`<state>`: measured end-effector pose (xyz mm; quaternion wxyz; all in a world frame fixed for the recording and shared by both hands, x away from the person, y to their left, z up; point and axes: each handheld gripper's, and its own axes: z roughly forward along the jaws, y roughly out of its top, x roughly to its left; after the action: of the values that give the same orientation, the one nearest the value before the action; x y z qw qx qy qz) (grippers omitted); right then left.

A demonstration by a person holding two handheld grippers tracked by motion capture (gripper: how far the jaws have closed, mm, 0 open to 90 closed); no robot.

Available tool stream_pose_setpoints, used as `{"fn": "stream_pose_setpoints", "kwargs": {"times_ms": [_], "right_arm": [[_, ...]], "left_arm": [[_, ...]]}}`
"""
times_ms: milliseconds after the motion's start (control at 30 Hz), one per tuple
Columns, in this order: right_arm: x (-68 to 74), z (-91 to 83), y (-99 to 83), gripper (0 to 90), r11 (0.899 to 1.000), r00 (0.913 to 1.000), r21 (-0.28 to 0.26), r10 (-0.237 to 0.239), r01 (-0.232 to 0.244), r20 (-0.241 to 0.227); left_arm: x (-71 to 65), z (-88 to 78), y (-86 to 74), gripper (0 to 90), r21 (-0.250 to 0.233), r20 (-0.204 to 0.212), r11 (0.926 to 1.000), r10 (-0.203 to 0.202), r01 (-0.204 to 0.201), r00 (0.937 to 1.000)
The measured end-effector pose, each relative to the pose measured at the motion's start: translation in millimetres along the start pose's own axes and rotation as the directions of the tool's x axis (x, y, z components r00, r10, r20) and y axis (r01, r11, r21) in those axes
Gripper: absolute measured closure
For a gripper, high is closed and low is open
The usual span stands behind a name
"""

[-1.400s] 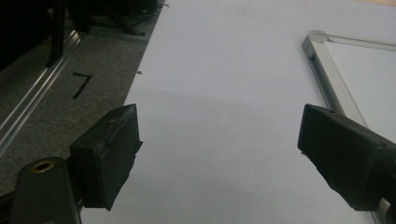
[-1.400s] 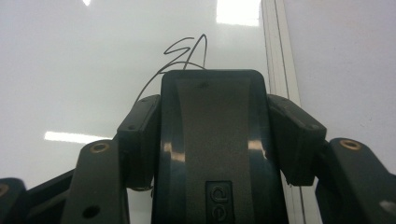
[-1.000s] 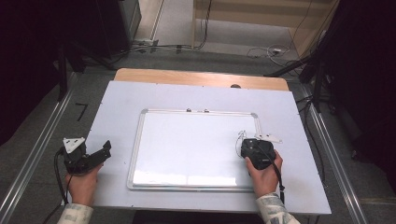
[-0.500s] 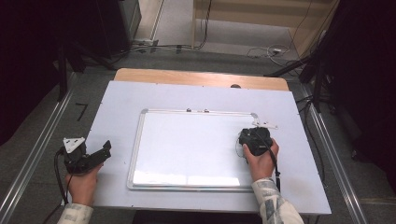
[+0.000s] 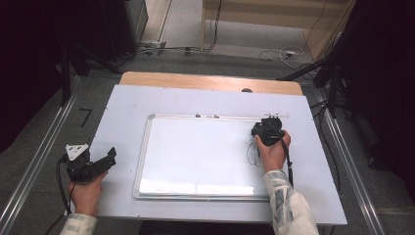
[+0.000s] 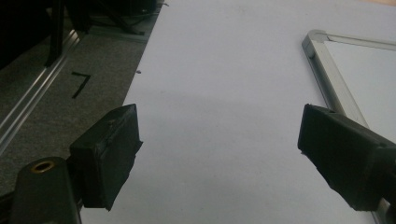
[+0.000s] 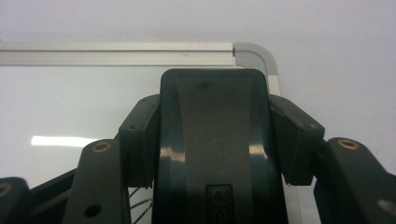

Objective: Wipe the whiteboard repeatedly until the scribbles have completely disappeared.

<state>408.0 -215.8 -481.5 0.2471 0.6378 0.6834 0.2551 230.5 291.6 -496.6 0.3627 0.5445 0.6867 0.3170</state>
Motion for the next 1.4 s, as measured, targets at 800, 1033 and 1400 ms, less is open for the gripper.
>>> {"fn": "stream_pose_setpoints", "kwargs": {"times_ms": [800, 1033, 1400], "right_arm": [[26.0, -34.0, -46.9, 39.5, 0.997, 0.9958, -0.036, -0.071, 0.069, -0.057], [36.4, -42.6, -56.4, 39.5, 0.996, 0.9952, -0.031, -0.08, 0.079, -0.056], [21.4, -29.5, -40.4, 39.4, 0.998, 0.9978, -0.023, -0.055, 0.054, -0.038]], "left_arm": [[-0.9, -0.5, -0.1, 13.5, 0.004, 0.0, 1.0, 0.006, -0.006, 1.0], [-1.2, -0.5, 0.0, 13.5, 0.005, 0.0, 1.0, 0.006, -0.006, 1.0], [0.7, -2.3, -0.3, 13.5, 0.001, 0.0, 1.0, 0.001, -0.001, 1.0]]}}
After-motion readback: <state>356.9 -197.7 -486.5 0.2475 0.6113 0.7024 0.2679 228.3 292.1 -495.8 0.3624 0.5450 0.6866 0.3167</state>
